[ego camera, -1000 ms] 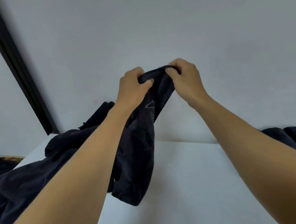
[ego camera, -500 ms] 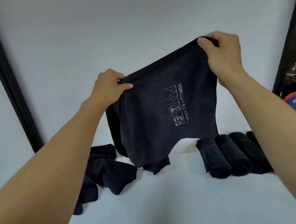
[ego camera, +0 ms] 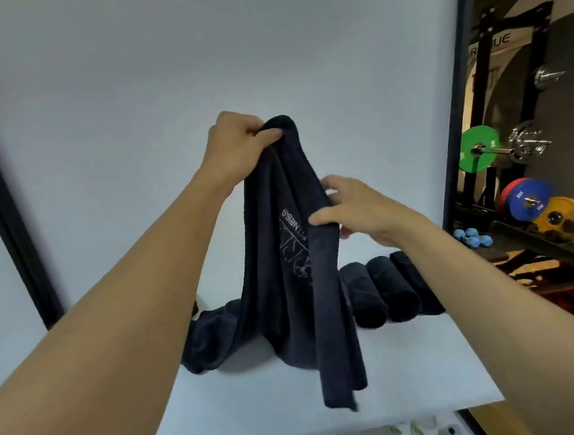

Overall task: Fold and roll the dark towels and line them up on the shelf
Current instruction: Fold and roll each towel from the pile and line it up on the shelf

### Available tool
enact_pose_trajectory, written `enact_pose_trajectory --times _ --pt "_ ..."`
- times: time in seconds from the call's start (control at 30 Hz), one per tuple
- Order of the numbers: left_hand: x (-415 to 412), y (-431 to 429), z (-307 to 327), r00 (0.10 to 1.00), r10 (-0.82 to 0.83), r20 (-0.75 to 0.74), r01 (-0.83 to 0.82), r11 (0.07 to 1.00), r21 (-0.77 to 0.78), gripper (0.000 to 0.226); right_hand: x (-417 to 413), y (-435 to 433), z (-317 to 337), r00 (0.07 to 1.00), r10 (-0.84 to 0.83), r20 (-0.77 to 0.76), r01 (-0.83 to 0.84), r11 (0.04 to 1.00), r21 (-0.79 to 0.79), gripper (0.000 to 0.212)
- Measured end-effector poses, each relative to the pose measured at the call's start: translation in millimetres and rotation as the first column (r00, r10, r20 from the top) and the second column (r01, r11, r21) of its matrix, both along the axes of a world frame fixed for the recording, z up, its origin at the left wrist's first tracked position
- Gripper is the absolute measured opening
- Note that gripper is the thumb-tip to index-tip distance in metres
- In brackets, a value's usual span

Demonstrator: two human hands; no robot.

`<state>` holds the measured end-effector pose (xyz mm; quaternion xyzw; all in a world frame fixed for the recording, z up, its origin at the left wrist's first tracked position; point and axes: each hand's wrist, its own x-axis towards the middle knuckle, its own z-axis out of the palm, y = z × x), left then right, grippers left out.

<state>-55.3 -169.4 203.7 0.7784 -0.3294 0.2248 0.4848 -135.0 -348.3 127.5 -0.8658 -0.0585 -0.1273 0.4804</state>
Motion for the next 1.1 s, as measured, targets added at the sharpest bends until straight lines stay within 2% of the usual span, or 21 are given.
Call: enact_pose_trajectory --times 0.1,0.17,0.2,0.27,0.33,0.43,0.5,0.57,0.6,0.67,0.77,0.83,0.87,0.97,1.1 --pt "13.2 13.7 2.1 0.998 0.055 -0.032 -0.057 0.995 -0.082 0.037 -11.4 -26.6 -26.6 0.961 0.068 -0.268 -0.098 0.990 -0.098 0.009" --pt "25.5 24.6 4.4 0.994 0.094 -0.052 -0.101 0.986 -0.131 0.039 -12.3 -44.8 -31.3 0.937 -0.009 -0.350 -0.055 0.983 -0.173 0.011" --pt "31.8 29.3 5.8 0.993 0.105 -0.061 -0.113 0.983 -0.142 0.040 -10.1 -52.8 -30.5 0.936 -0.080 -0.342 -0.001 0.973 -0.232 0.012" --pt "45.7 37.1 8.2 0.991 0.120 -0.067 -0.128 0.983 -0.128 0.043 -0.6 -67.4 -24.1 0.946 -0.209 -0.250 0.115 0.931 -0.346 0.020" --pt "61.9 43.1 10.2 0.988 0.136 -0.073 -0.143 0.984 -0.106 0.042 14.4 -80.7 -12.8 0.939 -0.318 -0.133 0.217 0.846 -0.488 0.027" --pt "93.3 51.3 12.0 0.970 0.207 -0.129 -0.213 0.976 -0.036 0.033 47.4 -99.2 2.4 0.895 -0.445 0.029 0.336 0.632 -0.698 0.036" --pt "116.1 55.3 11.7 0.945 0.241 -0.220 -0.246 0.969 0.005 0.023 74.6 -103.8 10.1 0.839 -0.525 0.144 0.446 0.509 -0.737 0.026" --pt "138.7 54.4 8.9 0.921 0.203 -0.334 -0.231 0.972 -0.046 0.014 103.9 -100.8 18.7 0.773 -0.579 0.261 0.566 0.441 -0.696 0.016" --pt "149.8 51.9 7.8 0.910 0.155 -0.385 -0.212 0.971 -0.110 0.017 118.7 -98.5 24.3 0.752 -0.587 0.301 0.610 0.445 -0.656 0.017" --pt "170.2 46.8 12.9 0.905 0.042 -0.423 -0.169 0.948 -0.269 0.028 144.8 -94.1 42.1 0.718 -0.587 0.375 0.689 0.523 -0.502 0.019" --pt "186.6 45.3 45.1 0.947 -0.035 -0.321 -0.122 0.880 -0.458 0.019 166.5 -87.5 88.9 0.622 -0.597 0.507 0.764 0.603 -0.228 0.029" --pt "182.5 52.0 76.4 0.977 -0.031 -0.212 -0.086 0.850 -0.520 0.005 166.3 -79.6 128.3 0.546 -0.602 0.583 0.774 0.628 -0.076 0.034" --pt "175.3 56.7 91.2 0.987 -0.026 -0.160 -0.064 0.843 -0.535 0.006 161.6 -74.7 147.6 0.515 -0.603 0.610 0.764 0.646 -0.007 0.033" --pt "144.7 68.7 122.7 0.999 -0.025 -0.039 -0.002 0.825 -0.565 0.006 134.1 -64.9 189.1 0.458 -0.565 0.687 0.696 0.708 0.118 0.034" --pt "91.2 84.1 128.2 0.999 -0.020 0.038 0.040 0.782 -0.622 0.013 84.7 -56.8 200.4 0.408 -0.484 0.774 0.556 0.804 0.209 0.030"
